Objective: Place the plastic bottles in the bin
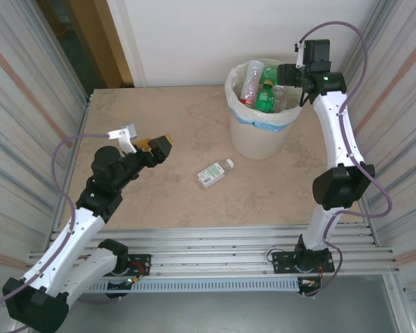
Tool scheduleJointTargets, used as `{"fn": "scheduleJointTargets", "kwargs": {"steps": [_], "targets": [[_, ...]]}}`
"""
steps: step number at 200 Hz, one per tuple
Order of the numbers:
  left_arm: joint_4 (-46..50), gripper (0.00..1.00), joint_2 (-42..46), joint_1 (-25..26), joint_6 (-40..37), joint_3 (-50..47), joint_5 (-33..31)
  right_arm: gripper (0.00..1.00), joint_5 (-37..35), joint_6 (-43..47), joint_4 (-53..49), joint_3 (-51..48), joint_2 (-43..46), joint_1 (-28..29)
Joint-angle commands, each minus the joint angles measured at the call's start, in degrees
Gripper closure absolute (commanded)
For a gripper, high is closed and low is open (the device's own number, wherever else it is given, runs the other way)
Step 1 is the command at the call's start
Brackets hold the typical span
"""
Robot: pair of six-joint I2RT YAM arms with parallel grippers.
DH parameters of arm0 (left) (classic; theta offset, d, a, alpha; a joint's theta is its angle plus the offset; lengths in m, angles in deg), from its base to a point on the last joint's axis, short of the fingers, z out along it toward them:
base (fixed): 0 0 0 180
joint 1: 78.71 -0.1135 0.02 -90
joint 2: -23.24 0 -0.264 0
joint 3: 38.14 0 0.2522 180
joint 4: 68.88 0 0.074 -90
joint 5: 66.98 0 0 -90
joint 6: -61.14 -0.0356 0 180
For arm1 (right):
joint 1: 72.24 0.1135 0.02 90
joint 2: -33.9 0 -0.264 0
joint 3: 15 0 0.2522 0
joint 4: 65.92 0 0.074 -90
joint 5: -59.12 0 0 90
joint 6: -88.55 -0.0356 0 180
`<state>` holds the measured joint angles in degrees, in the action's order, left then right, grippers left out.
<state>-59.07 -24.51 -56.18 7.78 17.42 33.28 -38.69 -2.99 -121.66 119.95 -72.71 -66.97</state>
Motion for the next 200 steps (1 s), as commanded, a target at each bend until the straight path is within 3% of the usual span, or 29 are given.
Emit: {"fn": "scheduleJointTargets", "kwargs": {"steps": [1, 47, 116, 200], "targets": [[1.18, 0.01, -2.07, 0.30, -3.23, 3.06, 3.89, 0.17, -3.76, -1.17, 1.47, 1.86, -0.65, -0.13], [4.75, 0.01, -9.04, 1.74, -9.93, 6.62, 9.83, 0.17, -4.29, -1.27, 1.47, 2.10, -2.01, -1.56], [10.62, 0.01, -17.64, 8.51, -23.73, 11.37, 8.34, 0.16, -2.84, -1.21, 0.41, 1.77, -3.21, -3.22], [15.58, 0.08, -28.12, 15.09, -36.70, 13.65, -3.23, 0.07, -1.16, -2.15, -3.96, 6.63, -2.10, -2.42]]}}
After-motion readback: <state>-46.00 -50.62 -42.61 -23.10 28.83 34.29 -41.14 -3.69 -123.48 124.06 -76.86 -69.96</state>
